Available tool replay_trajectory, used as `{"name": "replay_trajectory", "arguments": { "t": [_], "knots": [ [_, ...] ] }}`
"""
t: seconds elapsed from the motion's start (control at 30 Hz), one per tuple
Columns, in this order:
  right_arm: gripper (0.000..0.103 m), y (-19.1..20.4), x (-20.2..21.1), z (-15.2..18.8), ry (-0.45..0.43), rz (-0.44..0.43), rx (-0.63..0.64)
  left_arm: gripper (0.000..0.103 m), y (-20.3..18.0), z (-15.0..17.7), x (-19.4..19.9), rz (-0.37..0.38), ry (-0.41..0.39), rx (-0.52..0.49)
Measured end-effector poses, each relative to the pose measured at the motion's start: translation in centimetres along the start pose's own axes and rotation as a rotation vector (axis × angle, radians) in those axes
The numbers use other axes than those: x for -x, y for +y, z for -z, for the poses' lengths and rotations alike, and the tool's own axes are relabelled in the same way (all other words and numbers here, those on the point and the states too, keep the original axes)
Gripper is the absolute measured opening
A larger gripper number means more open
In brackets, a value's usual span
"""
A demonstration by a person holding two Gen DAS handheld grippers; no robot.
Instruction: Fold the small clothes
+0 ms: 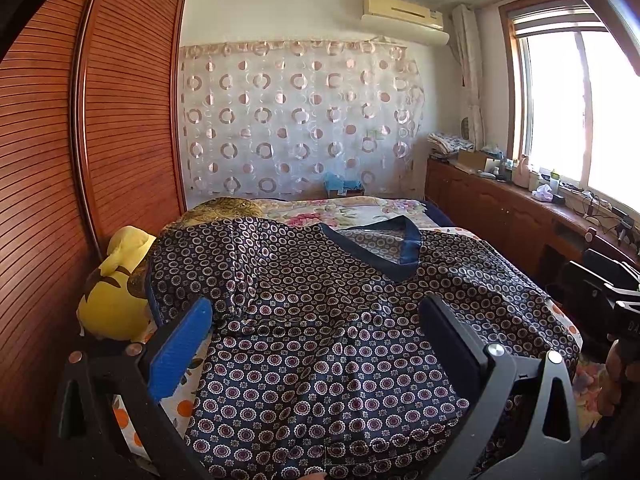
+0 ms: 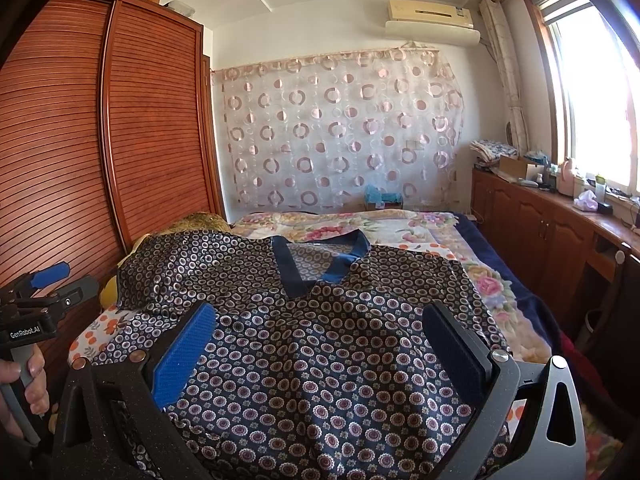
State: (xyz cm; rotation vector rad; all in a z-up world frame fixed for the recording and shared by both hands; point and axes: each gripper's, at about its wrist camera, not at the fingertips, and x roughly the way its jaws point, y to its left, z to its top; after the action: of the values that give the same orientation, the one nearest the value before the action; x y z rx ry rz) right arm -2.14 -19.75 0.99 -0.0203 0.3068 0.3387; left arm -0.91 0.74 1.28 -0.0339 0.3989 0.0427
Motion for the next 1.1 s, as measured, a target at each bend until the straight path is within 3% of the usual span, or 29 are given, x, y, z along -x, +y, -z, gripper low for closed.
{"name": "replay_trajectory", "arguments": {
  "t": [1.1],
  "knots": [
    [0.103,0.13,-0.09,0.09,-0.008,0.001,0.0,0.103,-0.64,-0.08,0.78,-0.005,-0.013,-0.01]
  ]
}}
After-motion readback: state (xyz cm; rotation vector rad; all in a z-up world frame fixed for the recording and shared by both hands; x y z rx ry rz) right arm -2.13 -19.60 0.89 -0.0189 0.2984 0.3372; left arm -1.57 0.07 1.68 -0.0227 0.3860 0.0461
